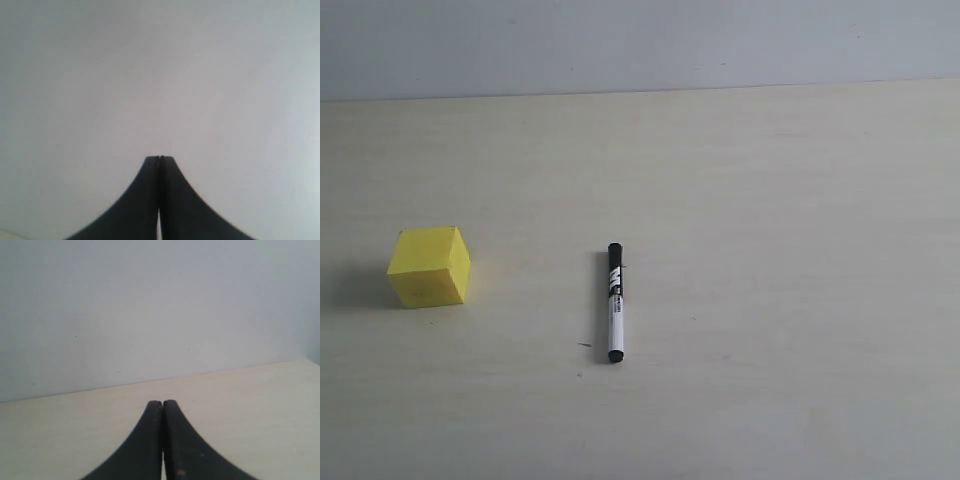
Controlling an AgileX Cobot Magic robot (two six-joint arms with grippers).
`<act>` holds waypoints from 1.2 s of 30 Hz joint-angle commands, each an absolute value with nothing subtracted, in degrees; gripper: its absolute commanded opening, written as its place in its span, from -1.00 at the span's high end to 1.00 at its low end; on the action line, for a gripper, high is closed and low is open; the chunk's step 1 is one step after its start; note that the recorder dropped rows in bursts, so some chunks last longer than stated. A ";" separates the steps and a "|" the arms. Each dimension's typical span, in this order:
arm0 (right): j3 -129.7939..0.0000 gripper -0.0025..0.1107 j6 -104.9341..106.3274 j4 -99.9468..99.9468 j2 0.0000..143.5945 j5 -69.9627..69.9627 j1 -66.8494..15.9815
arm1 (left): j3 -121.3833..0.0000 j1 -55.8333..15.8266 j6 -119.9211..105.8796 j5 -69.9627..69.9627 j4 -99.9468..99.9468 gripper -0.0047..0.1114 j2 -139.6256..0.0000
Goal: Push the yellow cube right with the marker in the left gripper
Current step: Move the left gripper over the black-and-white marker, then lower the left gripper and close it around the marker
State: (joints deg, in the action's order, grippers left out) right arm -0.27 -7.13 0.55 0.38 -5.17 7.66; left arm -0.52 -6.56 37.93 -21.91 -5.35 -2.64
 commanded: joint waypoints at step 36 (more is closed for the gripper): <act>0.00 0.96 -7.21 0.40 0.00 -4.48 7.95 | -74.24 -31.97 2.46 47.16 25.73 0.00 -100.63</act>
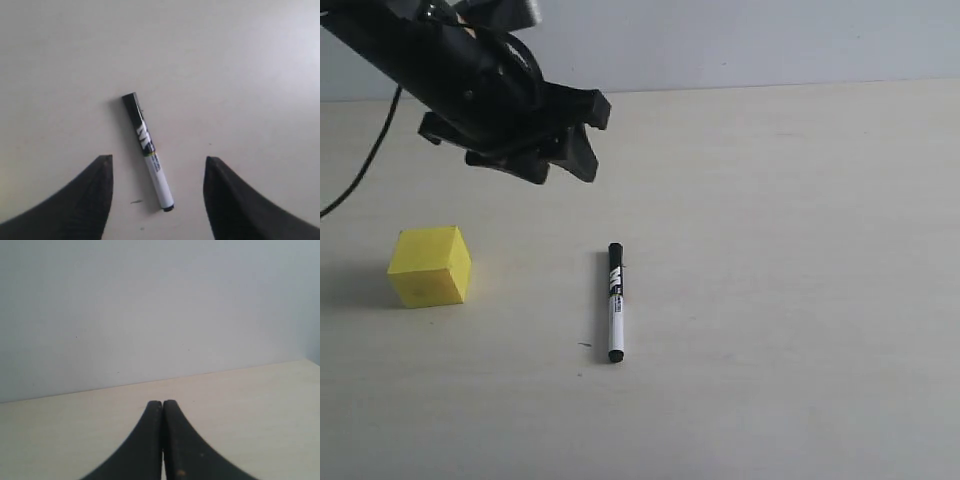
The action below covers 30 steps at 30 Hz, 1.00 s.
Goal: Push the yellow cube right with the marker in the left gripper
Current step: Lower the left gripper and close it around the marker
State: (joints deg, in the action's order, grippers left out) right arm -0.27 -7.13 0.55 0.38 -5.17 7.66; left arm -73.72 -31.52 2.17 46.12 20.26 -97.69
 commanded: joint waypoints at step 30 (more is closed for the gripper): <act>0.00 0.96 -7.21 0.40 0.00 -4.48 7.95 | -84.78 -43.42 29.34 53.77 7.54 -0.08 -121.63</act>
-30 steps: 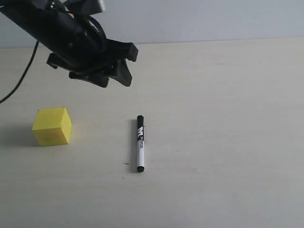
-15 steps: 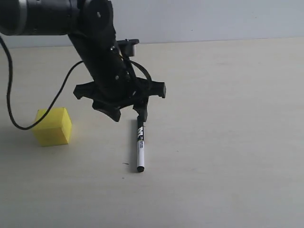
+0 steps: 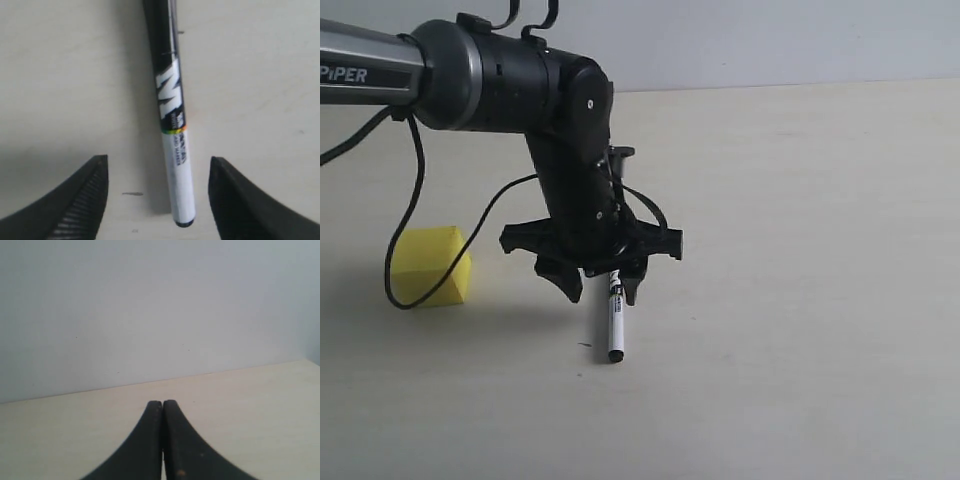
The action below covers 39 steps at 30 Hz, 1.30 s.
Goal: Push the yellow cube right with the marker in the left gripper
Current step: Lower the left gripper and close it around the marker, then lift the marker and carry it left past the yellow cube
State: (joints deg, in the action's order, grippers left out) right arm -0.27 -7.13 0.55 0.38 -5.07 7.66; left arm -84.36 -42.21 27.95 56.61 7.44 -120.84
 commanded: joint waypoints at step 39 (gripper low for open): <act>0.00 0.96 -7.21 0.40 0.00 -4.48 7.95 | -83.27 -44.09 32.75 53.82 7.13 -0.05 -122.56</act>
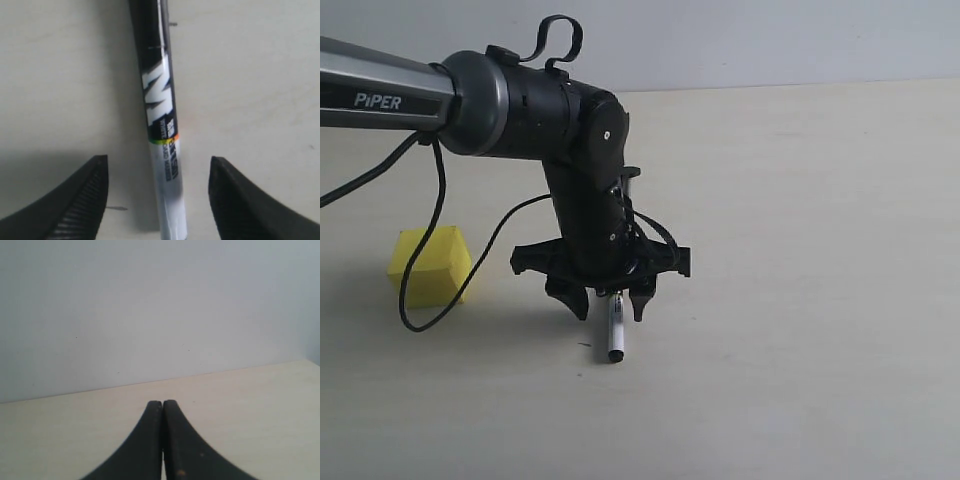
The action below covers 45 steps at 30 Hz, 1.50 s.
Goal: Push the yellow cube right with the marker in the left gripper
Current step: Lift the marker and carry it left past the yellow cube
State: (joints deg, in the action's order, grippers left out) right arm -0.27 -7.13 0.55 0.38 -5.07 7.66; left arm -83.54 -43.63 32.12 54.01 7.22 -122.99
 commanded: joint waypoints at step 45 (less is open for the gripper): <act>0.00 0.96 -7.34 0.40 0.00 -4.85 7.95 | -89.19 -43.97 12.14 56.29 5.58 0.92 -116.15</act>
State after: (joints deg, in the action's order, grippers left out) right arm -0.27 -7.27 0.55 0.38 -5.07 7.66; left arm -86.04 -43.63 19.75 54.38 7.44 -121.37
